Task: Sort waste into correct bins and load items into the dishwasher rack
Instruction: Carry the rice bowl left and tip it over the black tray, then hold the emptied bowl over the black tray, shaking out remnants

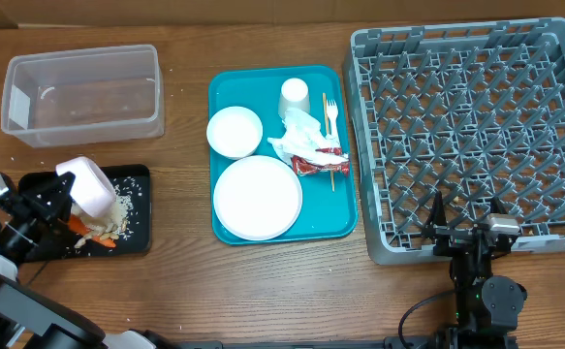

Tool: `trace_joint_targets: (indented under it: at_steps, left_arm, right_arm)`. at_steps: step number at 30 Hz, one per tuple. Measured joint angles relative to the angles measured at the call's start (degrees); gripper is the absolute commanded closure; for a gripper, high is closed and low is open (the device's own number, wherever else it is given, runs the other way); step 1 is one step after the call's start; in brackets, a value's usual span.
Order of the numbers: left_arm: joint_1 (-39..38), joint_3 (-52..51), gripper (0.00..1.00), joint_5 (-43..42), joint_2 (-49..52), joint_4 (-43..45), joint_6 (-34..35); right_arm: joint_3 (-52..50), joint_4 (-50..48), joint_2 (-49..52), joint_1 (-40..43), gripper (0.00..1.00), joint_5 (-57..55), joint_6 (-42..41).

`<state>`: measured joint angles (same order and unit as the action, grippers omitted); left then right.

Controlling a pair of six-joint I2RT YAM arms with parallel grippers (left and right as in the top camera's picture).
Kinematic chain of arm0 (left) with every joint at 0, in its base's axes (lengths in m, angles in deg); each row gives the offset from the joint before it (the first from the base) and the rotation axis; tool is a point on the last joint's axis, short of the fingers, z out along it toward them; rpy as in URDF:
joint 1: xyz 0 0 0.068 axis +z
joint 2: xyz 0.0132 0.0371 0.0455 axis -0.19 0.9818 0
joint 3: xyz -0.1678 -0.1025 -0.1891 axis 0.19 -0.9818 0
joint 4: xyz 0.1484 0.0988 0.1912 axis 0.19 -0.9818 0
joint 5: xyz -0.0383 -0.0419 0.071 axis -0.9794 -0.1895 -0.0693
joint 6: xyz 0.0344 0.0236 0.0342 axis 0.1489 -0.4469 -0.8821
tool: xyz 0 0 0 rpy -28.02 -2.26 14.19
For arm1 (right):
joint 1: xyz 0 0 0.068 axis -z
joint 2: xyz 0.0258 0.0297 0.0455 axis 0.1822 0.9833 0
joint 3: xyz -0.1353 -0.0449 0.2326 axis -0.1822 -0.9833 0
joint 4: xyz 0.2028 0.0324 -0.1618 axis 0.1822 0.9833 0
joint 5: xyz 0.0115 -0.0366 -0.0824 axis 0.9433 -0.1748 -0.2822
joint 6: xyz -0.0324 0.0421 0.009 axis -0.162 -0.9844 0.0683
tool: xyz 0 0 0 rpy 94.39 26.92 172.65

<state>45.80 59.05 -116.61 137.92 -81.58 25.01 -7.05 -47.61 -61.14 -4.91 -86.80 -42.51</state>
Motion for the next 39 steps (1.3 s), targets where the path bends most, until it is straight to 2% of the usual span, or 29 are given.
trace_joint_targets:
  at_steps: [3, 6, 12, 18, 23, 28, 34, 36, 39]
  left_arm:
    - [-0.02, -0.09, 0.86, -0.04, 0.0, 3.5, 1.22]
    - [-0.13, -0.11, 0.8, -0.2, 0.0, 3.13, 1.49]
    - [-2.21, -0.11, 0.96, -0.44, 0.0, 4.83, 1.16]
    - [-7.87, -0.09, 0.96, -0.46, 0.0, 5.51, 1.2]
    - [-13.49, -0.04, 0.88, -0.5, -0.02, 9.55, 1.27]
    - [-19.47, 0.28, 0.73, -0.31, -0.37, 13.07, 1.2]
    - [-28.61, 2.47, 0.56, 6.05, -5.35, 13.42, 1.18]
    - [-31.39, 4.42, 0.54, 11.17, -8.52, 9.01, 0.66]
    - [-35.15, 9.66, 0.56, 25.18, -13.6, -6.91, -3.17]
  right_arm:
    - [0.0, 0.0, 0.0, 0.0, 0.0, 0.0, -0.02]
    - [0.0, 0.02, 0.0, 0.0, 0.0, 0.0, -0.02]
    - [0.0, 0.0, 0.0, 0.0, 0.0, -0.02, 0.0]
    - [0.0, 0.0, -0.02, 0.0, 0.0, -0.02, -0.02]
    - [0.0, -0.02, 0.0, 0.0, 0.0, 0.0, -0.02]
    - [0.0, -0.02, 0.0, 0.0, 0.0, -0.02, -0.02]
    - [0.0, -0.02, 0.0, 0.0, 0.0, -0.02, -0.02]
    - [0.0, -0.02, 0.0, 0.0, 0.0, 0.0, -0.02]
    - [0.0, 0.0, -0.02, 0.0, 0.0, -0.02, -0.02]
